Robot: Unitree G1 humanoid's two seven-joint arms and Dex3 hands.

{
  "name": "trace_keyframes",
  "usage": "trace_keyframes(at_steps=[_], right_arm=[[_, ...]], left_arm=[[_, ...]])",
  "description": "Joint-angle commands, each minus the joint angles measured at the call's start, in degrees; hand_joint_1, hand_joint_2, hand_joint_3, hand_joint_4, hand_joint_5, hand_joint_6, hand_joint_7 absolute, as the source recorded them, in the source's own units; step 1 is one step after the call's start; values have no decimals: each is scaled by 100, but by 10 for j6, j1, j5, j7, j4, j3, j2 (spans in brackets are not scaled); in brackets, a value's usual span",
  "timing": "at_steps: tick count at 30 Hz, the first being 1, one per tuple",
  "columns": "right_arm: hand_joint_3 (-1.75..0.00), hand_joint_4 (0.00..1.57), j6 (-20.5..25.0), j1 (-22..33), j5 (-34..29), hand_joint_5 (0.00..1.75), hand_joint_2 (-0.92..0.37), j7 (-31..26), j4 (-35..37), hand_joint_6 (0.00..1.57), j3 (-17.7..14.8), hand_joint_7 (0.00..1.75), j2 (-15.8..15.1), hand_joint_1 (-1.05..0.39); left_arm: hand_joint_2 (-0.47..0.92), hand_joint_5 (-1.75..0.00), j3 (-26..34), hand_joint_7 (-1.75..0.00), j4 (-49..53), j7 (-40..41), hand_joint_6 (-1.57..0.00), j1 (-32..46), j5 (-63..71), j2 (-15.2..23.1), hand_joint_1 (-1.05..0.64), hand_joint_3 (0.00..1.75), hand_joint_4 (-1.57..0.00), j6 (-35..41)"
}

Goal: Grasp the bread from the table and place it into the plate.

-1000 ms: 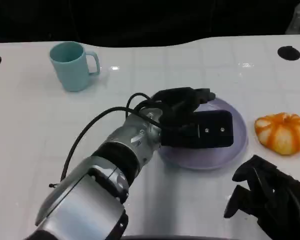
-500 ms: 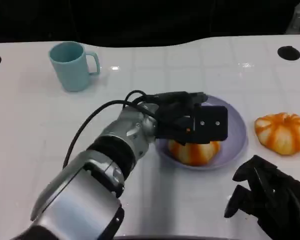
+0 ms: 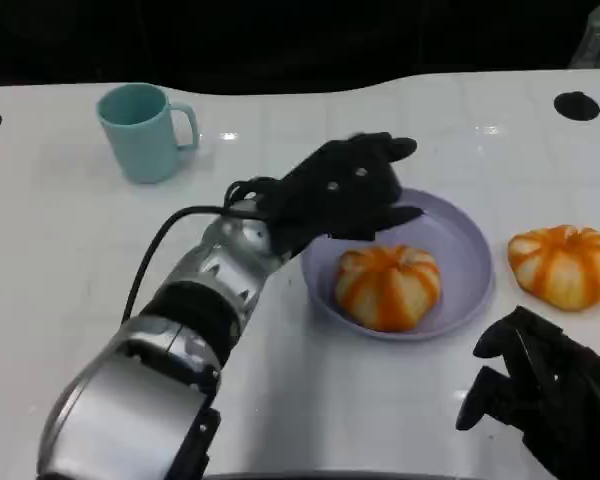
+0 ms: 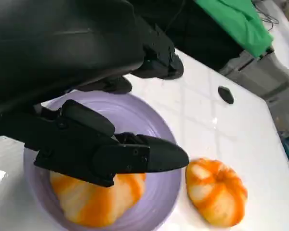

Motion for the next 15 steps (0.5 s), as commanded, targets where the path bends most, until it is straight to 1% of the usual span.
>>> trace_keyframes(at_steps=[1,2,3,4,7,8,9,10,11,12,15], right_arm=[[-38,67,1,-6,8,175,-91,3,6,53,-7,159,-8,-43],[-38,67,-1,-7,6,175,-92,3,8,54,-7,159,-9,-43],[-37,67,-3,-7,4,175,-92,4,9,54,-6,159,-9,-43],[-37,67,-4,-7,3,175,-92,4,9,54,-6,159,-10,-44],[-36,67,-5,-8,2,175,-92,4,10,54,-6,159,-10,-44],[-36,68,-1,-9,6,175,-92,3,9,54,-8,159,-9,-44],[-36,67,2,-9,9,175,-92,1,9,54,-9,159,-8,-43],[-36,67,6,-10,12,175,-92,0,7,54,-11,159,-7,-42],[-36,67,9,-10,13,175,-92,-1,6,55,-11,158,-7,-42],[-36,67,11,-10,13,175,-92,-2,4,55,-11,158,-8,-42],[-37,67,12,-9,13,175,-92,-2,3,55,-12,158,-8,-41]], left_arm=[[92,-85,78,-25,-40,-44,-87,43,-98,3,-50,38,-80,-20],[92,-90,93,-29,-53,-56,-93,53,-118,2,-52,39,-86,-18],[92,-98,104,-35,-65,-67,-98,62,-135,1,-54,41,-89,-13],[92,-104,111,-39,-75,-74,-99,68,-147,1,-55,41,-89,-9],[92,-109,113,-44,-91,-82,-99,76,-157,1,-56,42,-89,0],[92,-109,137,-45,-128,-111,-99,99,-202,1,-56,42,-89,44],[92,-131,154,-68,-161,-132,-92,117,-236,1,-58,38,-82,80],[92,-139,172,-85,-200,-167,-86,139,-278,4,-59,36,-79,131],[92,-150,180,-100,-239,-190,-78,162,-308,8,-58,37,-73,175],[92,-159,180,-117,-272,-202,-71,181,-322,13,-59,38,-72,206],[92,-170,181,-137,-368,-212,-62,234,-359,21,-58,43,-70,294]])
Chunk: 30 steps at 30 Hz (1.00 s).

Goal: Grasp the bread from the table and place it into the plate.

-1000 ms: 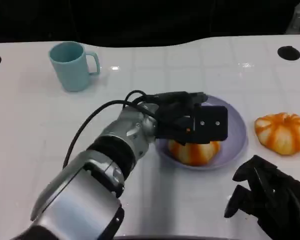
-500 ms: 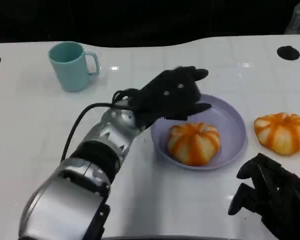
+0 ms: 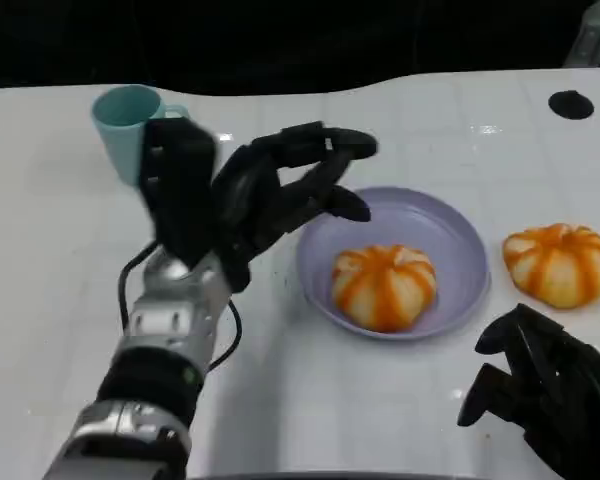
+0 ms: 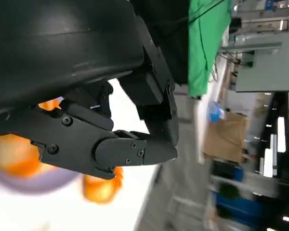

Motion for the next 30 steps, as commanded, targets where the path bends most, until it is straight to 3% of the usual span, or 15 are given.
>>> trace_keyframes(at_steps=[1,8,16,30], right_arm=[[-37,67,5,2,6,175,-92,-2,-9,55,-4,158,-6,-41],[-38,67,5,3,5,175,-92,-2,-11,55,-2,159,-6,-41],[-41,66,7,4,7,175,-92,-2,-15,54,-1,159,-7,-41],[-43,66,4,5,3,175,-92,-2,-17,53,0,160,-8,-43]], left_arm=[[92,-172,7,-140,-129,-19,-60,79,-52,22,-58,43,-69,114],[92,-175,7,-149,-258,2,-52,150,-88,27,-60,43,-66,199],[92,-173,28,-145,-420,78,-57,257,-154,24,-56,42,-67,322],[92,-175,20,-163,-500,126,-48,351,-163,9,-54,45,-67,343]])
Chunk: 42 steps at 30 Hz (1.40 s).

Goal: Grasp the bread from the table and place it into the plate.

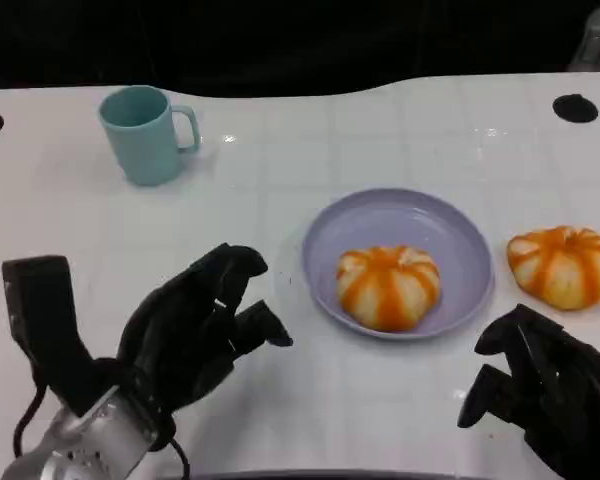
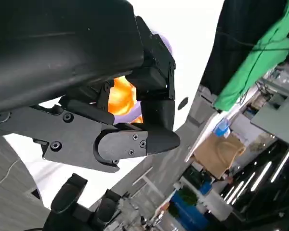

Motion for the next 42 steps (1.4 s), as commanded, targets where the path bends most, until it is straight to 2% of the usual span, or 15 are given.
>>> trace_keyframes(at_steps=[1,16,42], right_arm=[[-42,66,-3,4,3,175,-92,-1,-8,52,-1,160,-6,-43],[-42,66,9,9,9,175,-92,-3,-21,52,-4,160,-6,-44],[-39,66,-4,9,8,175,-92,3,-9,54,-6,159,-7,-44]], left_arm=[[92,-175,1,-162,-19,9,-49,25,-6,3,-54,45,-67,-5],[92,-175,-16,-164,-53,25,-49,78,7,7,-53,48,-69,-16],[92,-175,-23,-165,-47,20,-48,94,2,20,-54,46,-70,-27]])
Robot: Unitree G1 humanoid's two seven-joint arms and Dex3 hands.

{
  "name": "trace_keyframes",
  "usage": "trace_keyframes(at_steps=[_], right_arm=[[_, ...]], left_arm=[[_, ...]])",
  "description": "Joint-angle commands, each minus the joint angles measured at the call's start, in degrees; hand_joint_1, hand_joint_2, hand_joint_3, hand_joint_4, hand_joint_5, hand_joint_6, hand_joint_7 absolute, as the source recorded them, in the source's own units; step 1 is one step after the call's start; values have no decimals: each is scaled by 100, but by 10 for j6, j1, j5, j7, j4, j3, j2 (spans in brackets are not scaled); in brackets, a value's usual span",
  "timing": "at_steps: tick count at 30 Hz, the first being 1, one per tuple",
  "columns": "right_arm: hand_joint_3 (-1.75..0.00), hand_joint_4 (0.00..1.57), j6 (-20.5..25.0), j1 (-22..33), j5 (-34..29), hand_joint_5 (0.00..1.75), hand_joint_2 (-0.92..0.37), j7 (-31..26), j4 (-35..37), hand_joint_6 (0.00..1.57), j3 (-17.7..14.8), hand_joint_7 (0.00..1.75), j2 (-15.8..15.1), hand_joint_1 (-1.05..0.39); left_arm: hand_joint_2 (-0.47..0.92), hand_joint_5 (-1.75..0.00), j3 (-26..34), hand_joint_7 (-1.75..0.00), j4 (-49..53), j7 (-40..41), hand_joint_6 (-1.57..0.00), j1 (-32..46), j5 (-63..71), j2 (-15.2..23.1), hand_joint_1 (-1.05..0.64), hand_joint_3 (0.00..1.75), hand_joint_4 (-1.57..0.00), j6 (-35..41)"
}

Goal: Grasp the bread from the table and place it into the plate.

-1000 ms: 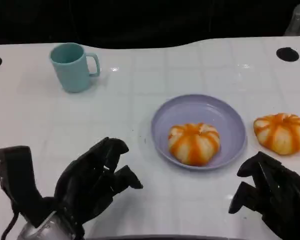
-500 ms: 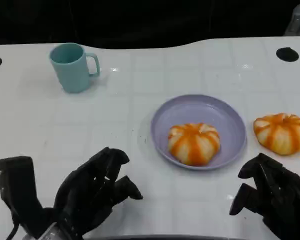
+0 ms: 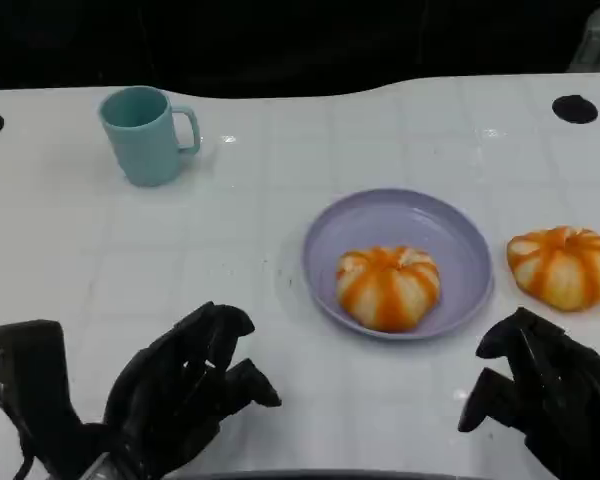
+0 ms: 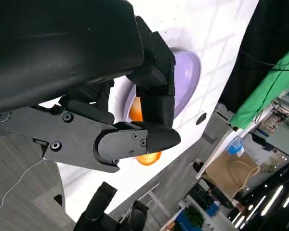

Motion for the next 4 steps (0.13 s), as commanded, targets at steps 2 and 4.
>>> trace_keyframes(at_steps=[2,4], right_arm=[[-39,67,-12,0,1,175,-92,4,1,54,-3,159,-7,-44],[-38,67,-13,1,0,175,-92,4,1,54,-3,158,-8,-44]], left_arm=[[92,-175,2,-165,3,0,-49,0,1,9,-55,45,-70,-10],[92,-175,0,-166,1,-1,-49,0,1,10,-55,44,-70,-9]])
